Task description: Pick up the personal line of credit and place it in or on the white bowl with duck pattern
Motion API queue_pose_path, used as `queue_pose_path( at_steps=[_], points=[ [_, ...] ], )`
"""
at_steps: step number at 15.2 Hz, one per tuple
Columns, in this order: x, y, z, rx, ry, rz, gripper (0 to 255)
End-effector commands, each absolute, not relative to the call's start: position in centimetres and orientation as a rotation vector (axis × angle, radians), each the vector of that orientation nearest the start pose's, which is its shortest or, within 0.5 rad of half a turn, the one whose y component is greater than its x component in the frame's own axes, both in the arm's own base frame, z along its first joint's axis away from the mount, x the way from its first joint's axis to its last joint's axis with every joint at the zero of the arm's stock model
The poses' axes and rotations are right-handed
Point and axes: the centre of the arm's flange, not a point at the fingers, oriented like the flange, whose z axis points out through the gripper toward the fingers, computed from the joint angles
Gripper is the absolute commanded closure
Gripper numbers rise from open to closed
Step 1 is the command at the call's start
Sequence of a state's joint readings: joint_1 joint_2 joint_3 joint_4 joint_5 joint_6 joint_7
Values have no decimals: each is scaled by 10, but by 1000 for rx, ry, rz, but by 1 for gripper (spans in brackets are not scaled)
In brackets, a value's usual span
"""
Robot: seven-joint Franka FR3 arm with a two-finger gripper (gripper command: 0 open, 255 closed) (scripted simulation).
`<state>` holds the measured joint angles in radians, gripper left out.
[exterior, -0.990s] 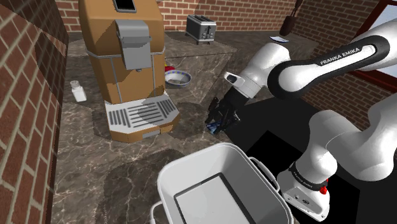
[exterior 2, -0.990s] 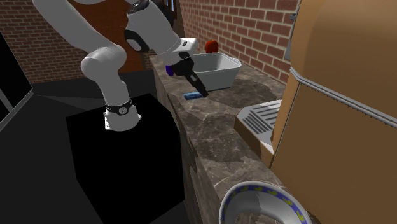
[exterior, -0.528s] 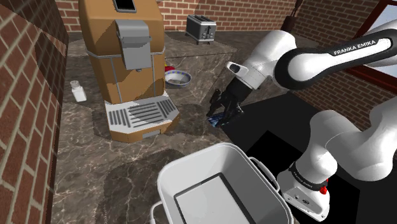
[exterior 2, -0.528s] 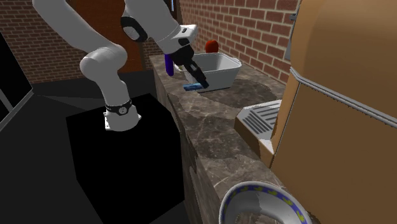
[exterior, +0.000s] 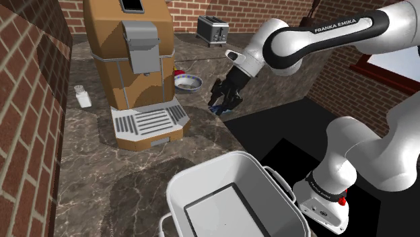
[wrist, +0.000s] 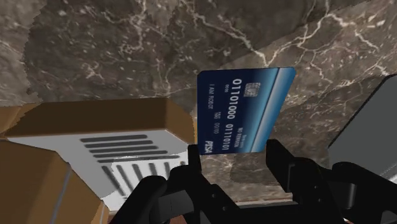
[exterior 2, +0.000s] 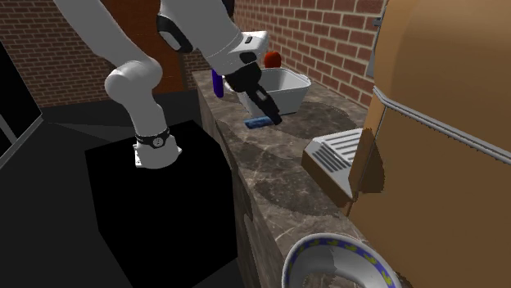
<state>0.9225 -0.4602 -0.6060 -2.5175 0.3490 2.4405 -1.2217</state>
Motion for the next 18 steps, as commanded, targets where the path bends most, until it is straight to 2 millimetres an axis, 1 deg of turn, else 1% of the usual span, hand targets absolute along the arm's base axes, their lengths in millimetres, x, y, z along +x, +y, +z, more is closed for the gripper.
queue_pose_path(
  at_steps=[1, 18],
  points=[
    [448, 123, 443, -2151, -1657, -650, 255],
    [661, 52, 451, -2151, -1657, -650, 255]
  ],
)
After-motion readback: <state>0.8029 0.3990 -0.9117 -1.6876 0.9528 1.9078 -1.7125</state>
